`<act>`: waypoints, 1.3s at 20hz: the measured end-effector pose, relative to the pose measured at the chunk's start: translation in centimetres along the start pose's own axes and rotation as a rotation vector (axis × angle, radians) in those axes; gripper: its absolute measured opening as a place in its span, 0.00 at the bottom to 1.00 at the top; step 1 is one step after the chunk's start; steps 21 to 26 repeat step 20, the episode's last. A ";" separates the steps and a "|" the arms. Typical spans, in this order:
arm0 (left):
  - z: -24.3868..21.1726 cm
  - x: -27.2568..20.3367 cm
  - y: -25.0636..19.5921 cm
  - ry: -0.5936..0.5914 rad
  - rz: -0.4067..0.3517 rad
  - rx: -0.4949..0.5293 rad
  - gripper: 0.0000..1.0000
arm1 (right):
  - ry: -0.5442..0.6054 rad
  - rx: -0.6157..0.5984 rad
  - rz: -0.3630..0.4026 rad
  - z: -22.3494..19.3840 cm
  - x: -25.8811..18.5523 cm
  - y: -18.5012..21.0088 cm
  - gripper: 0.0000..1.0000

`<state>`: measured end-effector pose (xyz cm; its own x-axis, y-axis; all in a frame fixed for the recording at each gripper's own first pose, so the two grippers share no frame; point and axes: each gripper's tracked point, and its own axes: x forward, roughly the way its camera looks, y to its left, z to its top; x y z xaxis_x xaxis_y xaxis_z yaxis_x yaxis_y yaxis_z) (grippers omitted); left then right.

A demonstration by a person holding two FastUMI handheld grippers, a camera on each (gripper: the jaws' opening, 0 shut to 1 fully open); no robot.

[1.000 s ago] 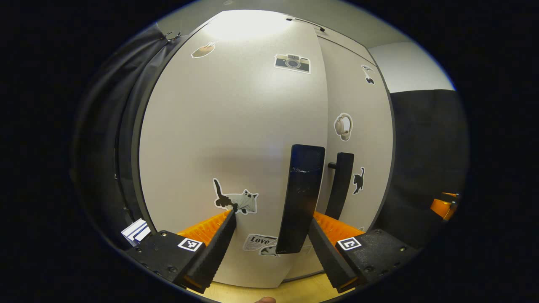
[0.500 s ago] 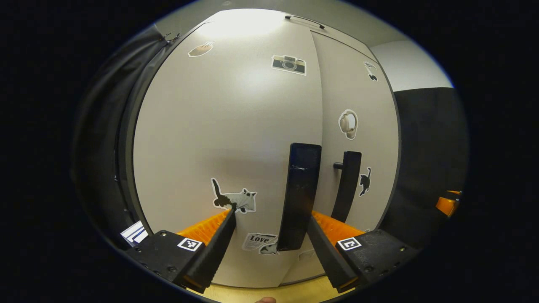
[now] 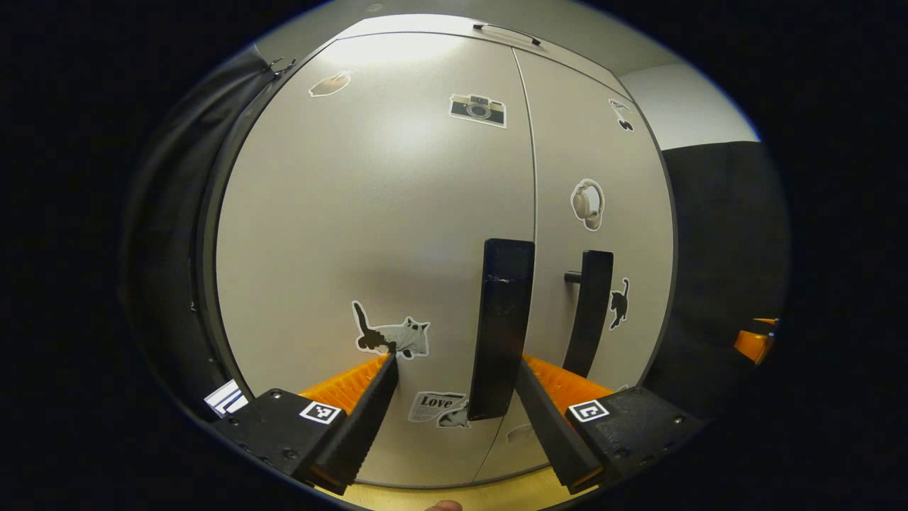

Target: Grasp the bottle in the cabinet with the left hand and place it on the coaster, then close the right door with the right hand and the left door with the left hand.

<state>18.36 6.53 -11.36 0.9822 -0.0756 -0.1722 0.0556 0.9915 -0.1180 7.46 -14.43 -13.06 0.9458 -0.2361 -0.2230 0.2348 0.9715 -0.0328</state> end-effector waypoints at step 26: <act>11.2 -16.3 -5.6 -0.108 0.089 -0.010 0.95 | -0.239 0.016 0.215 12.9 -11.2 6.9 1.00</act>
